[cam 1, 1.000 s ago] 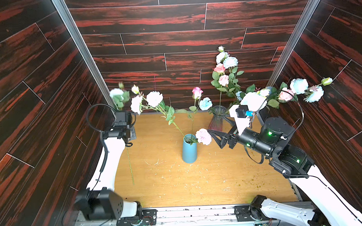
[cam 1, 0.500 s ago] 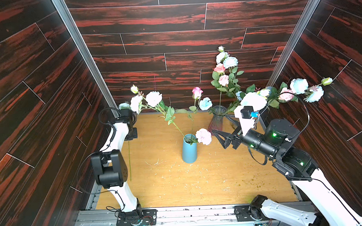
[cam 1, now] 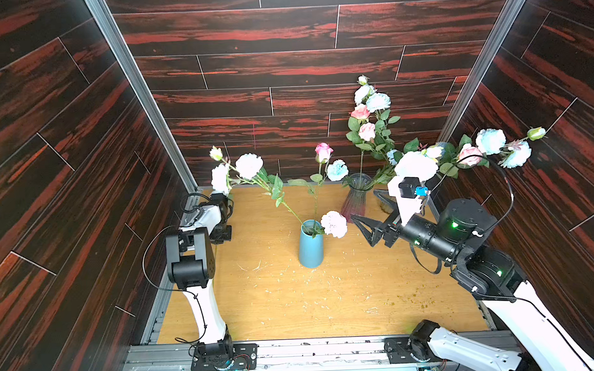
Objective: Pick out blue flowers from the vase
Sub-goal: Place the flower at the center of the board.
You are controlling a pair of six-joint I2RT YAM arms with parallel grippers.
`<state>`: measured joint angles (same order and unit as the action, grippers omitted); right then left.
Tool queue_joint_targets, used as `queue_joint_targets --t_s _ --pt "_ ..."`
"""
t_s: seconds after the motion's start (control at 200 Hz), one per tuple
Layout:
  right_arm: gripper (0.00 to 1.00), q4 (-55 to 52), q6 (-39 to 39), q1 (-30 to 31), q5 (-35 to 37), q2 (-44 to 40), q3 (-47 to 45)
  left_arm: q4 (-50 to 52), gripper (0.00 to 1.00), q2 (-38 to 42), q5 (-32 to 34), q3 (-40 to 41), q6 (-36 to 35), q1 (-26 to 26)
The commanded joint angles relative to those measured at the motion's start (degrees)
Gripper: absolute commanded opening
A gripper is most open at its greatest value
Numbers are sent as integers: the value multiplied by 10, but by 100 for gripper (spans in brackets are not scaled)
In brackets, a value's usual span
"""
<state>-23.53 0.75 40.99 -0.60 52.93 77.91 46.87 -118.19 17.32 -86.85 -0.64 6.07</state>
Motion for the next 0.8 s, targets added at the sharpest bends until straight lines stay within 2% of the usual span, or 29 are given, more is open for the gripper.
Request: queue_joint_targets --t_s 0.0,0.03,0.09,0.24,0.316,0.436,0.551,0.631,0.757,0.797 --pt "99 4 5 -3 5 -11 -6 13 0 -8 20 14 -10 -1" --pt "99 4 4 -3 4 -11 -6 18 1 -9 21 13 -8 -1" --pt "99 4 4 -3 1 -9 -5 31 13 -8 18 7 -1 -3" --pt "99 4 2 -3 -4 -6 -3 58 31 5 16 0 17 -9" --pt "99 3 2 -3 -6 -7 -4 73 43 12 23 -4 26 -14" --pt "99 4 1 -3 -5 -7 -4 83 44 56 42 -10 58 -17" --pt "99 7 1 -3 -3 -6 -7 58 44 151 42 6 95 -16" --pt "98 11 2 -3 -4 -4 -8 10 45 249 0 43 124 -17" --pt "97 20 1 -4 -19 -3 -13 -131 55 424 -82 168 172 -36" --pt "95 22 1 -3 -28 -6 -14 -205 58 476 -96 221 192 -48"
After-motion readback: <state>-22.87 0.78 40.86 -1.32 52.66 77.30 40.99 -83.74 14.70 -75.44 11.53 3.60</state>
